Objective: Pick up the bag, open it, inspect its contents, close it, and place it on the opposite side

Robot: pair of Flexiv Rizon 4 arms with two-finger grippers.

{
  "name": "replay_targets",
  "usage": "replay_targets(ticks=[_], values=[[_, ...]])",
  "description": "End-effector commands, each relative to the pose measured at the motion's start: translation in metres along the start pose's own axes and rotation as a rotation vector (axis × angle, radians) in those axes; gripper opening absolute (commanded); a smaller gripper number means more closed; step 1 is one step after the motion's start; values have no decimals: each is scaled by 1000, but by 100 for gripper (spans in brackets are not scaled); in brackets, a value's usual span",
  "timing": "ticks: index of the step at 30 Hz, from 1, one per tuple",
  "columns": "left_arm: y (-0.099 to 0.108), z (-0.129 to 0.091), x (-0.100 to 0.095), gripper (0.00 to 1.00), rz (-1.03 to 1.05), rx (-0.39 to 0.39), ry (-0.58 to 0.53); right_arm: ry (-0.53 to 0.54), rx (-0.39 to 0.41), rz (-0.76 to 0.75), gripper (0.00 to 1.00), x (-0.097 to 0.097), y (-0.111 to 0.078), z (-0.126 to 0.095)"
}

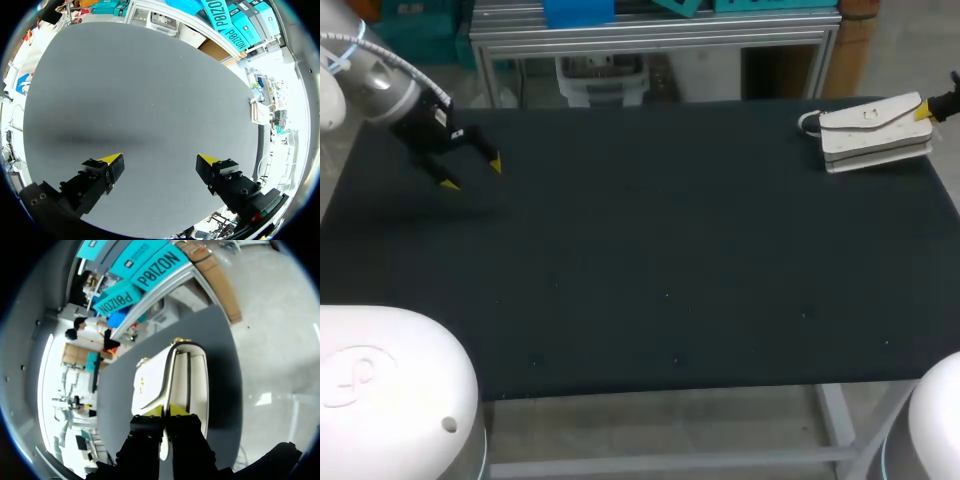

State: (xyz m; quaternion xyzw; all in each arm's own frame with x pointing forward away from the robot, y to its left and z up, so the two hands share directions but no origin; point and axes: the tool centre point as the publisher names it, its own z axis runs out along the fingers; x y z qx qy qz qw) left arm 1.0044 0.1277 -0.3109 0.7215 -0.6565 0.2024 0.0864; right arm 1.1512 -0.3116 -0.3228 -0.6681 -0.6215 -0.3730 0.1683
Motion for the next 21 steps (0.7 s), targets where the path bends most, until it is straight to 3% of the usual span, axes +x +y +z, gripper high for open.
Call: replay_targets(ticks=[1, 10, 21], values=[[-2, 3, 0, 100, -4, -10, -3, 115, 240, -2, 0, -6, 14, 9], [-2, 4, -2, 100, -9, -16, 0, 159, 319, -16, 0, 2, 10, 20], [1, 5, -4, 100, -11, -18, 8, 202, 386, -23, 0, 3, -2, 18]])
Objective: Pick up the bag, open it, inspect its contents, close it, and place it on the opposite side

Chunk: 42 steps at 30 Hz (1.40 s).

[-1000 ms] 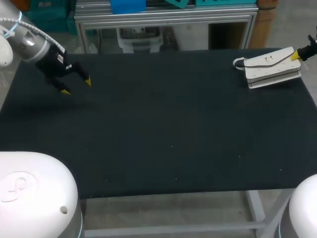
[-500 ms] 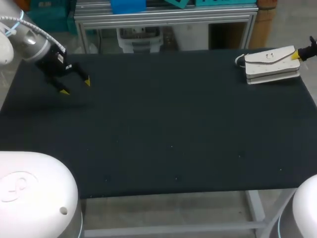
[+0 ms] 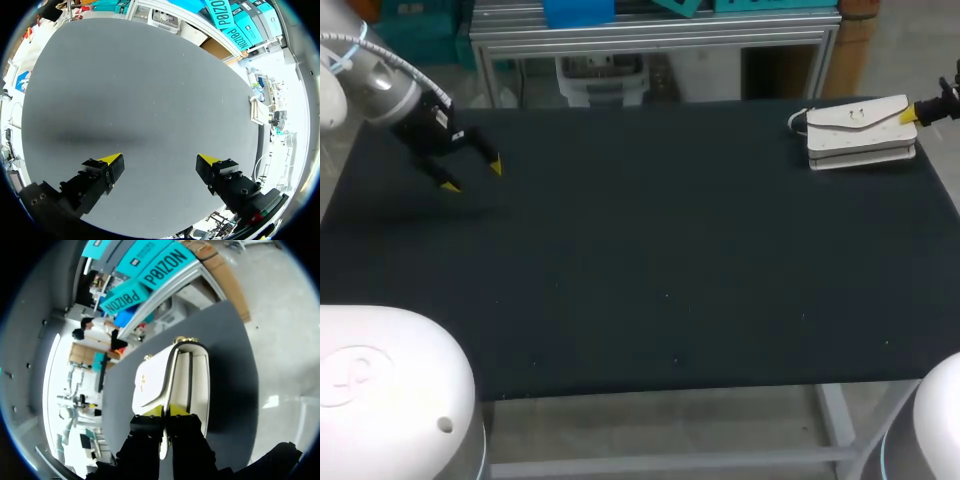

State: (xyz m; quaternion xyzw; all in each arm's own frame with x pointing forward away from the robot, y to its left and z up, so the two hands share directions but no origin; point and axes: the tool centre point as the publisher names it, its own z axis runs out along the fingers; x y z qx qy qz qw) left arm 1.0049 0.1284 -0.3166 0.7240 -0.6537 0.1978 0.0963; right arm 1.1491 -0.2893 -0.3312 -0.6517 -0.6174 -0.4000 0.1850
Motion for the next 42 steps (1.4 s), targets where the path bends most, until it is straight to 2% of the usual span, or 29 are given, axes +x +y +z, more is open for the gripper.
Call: replay_targets(ticks=[1, 5, 7, 8, 11, 12, 13, 17, 33, 39, 42], values=[[1, 0, -1, 100, 2, 0, 3, 123, 403, 4, 0, -7, 5, -3], [2, 0, 0, 100, 5, 0, 6, 57, 398, 30, 0, -12, 5, -1], [2, 0, 0, 100, 5, 0, 6, 57, 398, 30, 0, -12, 5, -1], [2, 1, 1, 100, 8, -1, 5, 34, 386, 45, 18, -15, 8, -2], [3, 0, 1, 100, 9, 1, 5, 9, 371, 54, 45, -16, 13, -4], [3, 0, 1, 100, 8, 2, 5, 1, 366, 57, 71, -16, 15, -6], [3, 0, 1, 100, 8, 2, 4, 5, 365, 55, 100, -15, 16, -8], [4, -1, 0, 100, 6, 5, 3, -27, 330, 51, 100, -10, 18, -19], [3, -6, 1, 100, 21, 14, 2, -175, 300, 58, 100, -3, 17, -59], [2, -19, 4, 100, 54, 33, -44, -372, 280, 45, 100, 6, 10, -73], [1, -24, 4, 100, 68, 38, -65, -432, 272, 33, 100, 10, 3, -78]])
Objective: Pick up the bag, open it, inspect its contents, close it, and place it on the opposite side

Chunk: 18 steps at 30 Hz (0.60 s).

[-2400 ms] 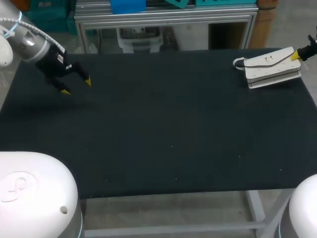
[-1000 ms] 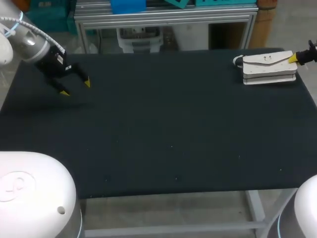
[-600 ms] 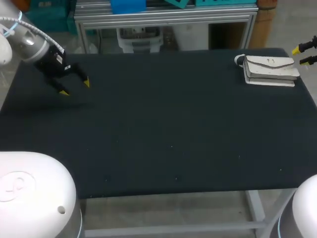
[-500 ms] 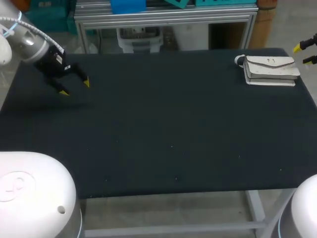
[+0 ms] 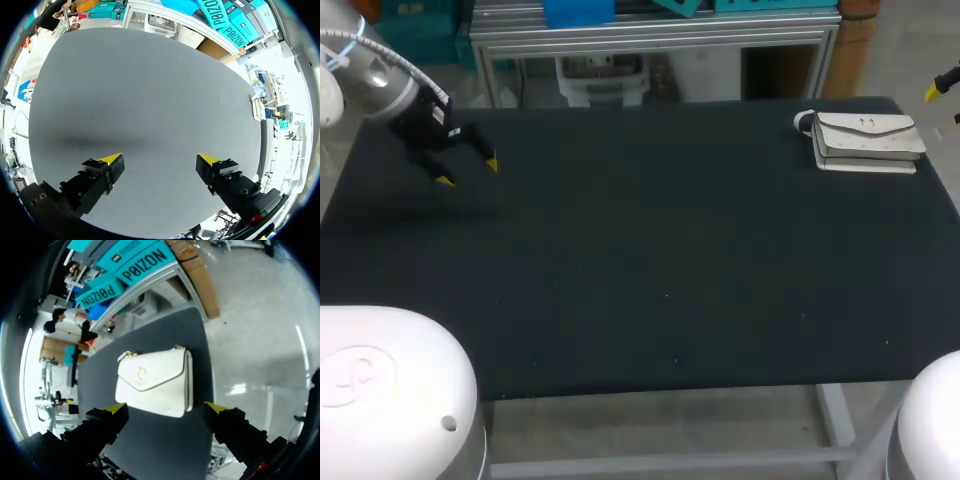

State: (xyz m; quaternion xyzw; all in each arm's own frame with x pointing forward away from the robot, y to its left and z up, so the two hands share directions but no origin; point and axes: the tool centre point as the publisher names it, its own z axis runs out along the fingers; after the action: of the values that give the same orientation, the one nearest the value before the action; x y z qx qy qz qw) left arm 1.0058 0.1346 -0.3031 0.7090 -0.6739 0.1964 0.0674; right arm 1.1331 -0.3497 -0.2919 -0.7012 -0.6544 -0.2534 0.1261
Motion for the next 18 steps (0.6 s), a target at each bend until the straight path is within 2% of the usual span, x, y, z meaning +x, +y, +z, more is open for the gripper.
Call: replay_targets(ticks=[1, 9, 16, 18], values=[[4, -11, 4, 100, 14, 8, -32, -137, 150, -4, 100, 17, -5, -12], [-1, -26, -1, 100, 53, 3, -95, -257, 104, -19, 100, 32, -41, -31], [-5, -37, -8, 100, 42, -8, -108, -326, 89, -22, 100, 47, -70, -34], [-6, -40, -9, 100, 32, -15, -130, -369, 88, -29, 100, 55, -84, -32]])
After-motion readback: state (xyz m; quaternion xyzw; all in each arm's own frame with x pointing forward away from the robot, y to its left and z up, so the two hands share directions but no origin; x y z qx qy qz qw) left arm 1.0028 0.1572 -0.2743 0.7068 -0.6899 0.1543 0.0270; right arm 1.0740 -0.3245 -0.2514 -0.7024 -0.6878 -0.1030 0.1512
